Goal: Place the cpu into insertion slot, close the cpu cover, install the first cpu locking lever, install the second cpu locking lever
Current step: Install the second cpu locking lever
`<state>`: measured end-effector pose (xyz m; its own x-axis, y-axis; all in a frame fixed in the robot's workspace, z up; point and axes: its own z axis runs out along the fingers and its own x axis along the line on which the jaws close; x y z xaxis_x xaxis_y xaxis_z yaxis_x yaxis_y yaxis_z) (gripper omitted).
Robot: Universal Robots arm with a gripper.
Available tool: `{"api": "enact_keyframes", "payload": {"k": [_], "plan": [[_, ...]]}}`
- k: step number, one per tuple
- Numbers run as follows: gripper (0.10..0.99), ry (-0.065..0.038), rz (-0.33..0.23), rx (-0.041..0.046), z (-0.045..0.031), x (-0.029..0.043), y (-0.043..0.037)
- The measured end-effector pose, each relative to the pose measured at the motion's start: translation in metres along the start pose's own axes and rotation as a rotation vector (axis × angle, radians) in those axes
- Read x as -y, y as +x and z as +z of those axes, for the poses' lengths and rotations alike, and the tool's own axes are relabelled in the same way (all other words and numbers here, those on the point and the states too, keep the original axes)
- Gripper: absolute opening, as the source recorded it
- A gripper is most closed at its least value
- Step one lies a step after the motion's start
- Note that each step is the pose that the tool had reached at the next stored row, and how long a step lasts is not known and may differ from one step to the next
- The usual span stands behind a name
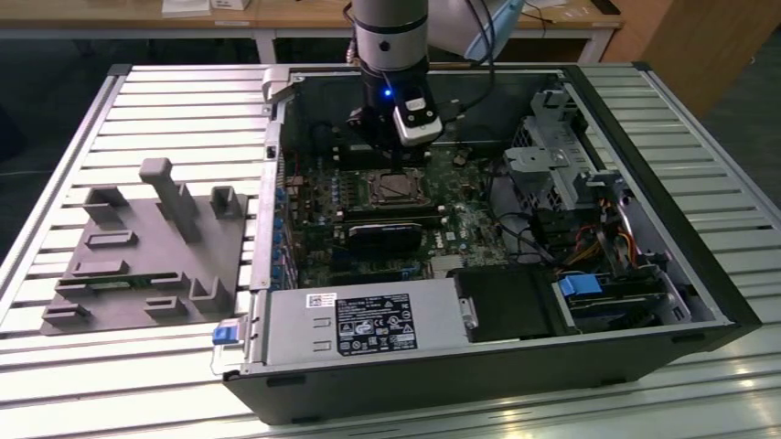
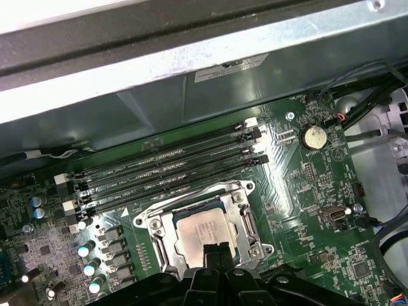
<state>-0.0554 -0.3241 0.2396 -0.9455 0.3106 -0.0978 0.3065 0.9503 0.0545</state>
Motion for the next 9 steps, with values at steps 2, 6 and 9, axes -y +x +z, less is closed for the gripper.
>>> {"api": "enact_keyframes", "payload": {"k": [2,6,9], "plan": [[0.102,-0.001,0.0,-0.0003,0.0,0.0,0.0],[0.102,-0.001,0.0,-0.0004,0.0,0.0,0.0],[0.102,-0.001,0.0,-0.0005,0.0,0.0,0.0]]}}
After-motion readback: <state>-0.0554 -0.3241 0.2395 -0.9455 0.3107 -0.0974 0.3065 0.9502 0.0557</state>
